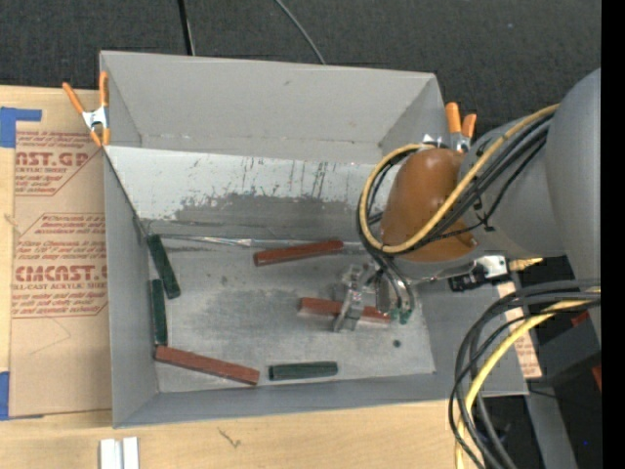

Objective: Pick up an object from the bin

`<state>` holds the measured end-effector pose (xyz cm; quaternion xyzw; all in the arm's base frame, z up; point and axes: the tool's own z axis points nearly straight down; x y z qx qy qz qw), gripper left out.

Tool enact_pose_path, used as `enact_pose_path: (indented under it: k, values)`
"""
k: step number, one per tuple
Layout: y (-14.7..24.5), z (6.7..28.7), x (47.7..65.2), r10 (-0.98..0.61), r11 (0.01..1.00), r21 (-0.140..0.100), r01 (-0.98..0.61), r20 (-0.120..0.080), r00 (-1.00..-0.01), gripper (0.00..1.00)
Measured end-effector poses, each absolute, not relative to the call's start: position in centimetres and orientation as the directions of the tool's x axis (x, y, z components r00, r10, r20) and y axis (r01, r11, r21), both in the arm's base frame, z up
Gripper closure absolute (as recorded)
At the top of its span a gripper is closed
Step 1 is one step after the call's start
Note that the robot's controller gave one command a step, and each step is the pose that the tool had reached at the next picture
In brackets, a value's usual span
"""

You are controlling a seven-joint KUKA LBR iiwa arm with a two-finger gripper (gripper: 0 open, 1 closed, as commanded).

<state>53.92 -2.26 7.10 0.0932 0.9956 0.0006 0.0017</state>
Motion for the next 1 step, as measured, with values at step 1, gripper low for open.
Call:
enact_pose_path:
  k: [1]
  values:
    - [-2.25, 7.40, 53.84, 0.186, 0.983, 0.001, 0.186, 0.000, -0.983, 1.00]
